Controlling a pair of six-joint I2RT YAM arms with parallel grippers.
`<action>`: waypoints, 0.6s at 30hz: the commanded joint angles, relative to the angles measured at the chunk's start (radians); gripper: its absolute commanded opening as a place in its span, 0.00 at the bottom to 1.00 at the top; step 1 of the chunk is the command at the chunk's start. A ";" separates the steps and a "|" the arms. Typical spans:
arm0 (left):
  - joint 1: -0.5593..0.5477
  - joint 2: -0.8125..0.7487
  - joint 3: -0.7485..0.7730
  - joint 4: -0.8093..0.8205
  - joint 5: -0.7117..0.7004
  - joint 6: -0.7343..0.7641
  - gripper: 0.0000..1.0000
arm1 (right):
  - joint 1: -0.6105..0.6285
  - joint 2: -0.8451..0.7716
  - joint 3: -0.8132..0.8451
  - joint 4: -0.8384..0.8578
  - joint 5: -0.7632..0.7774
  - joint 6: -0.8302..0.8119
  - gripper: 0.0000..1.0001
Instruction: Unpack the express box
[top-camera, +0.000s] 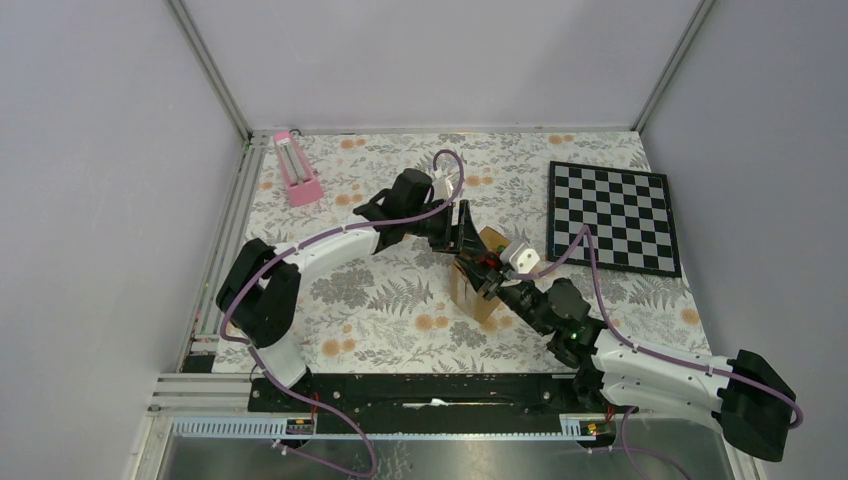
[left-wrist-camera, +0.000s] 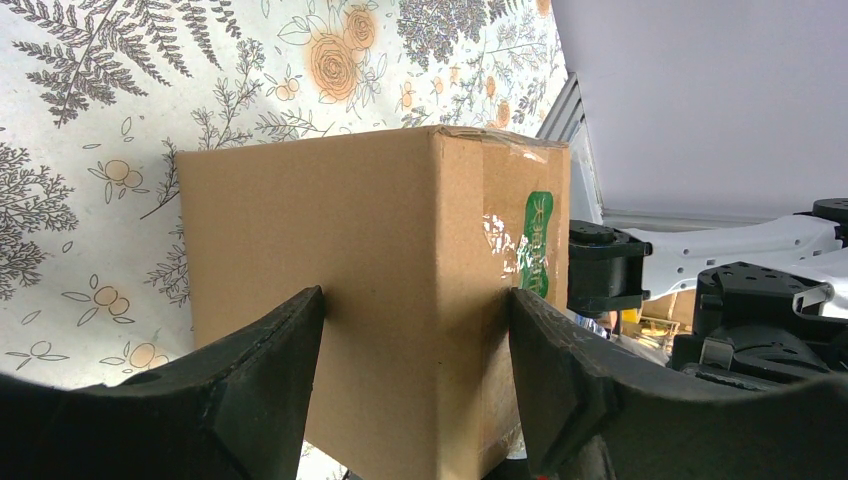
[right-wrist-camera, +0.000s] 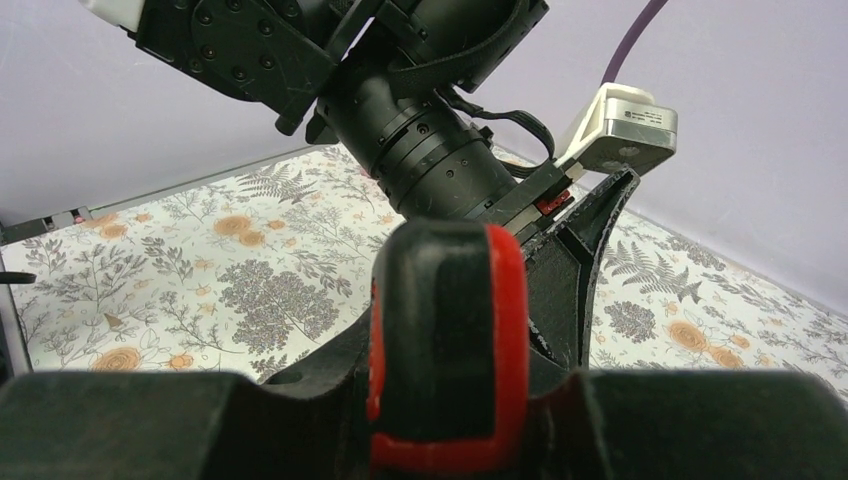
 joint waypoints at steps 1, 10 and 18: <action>-0.012 0.064 -0.021 -0.130 -0.077 0.043 0.62 | 0.008 0.006 -0.002 0.072 0.024 0.016 0.00; -0.012 0.090 0.017 -0.209 -0.126 0.132 0.60 | 0.009 -0.076 0.129 -0.091 -0.010 -0.021 0.00; -0.011 0.107 0.046 -0.257 -0.153 0.179 0.60 | 0.009 -0.118 0.207 -0.242 -0.030 -0.007 0.00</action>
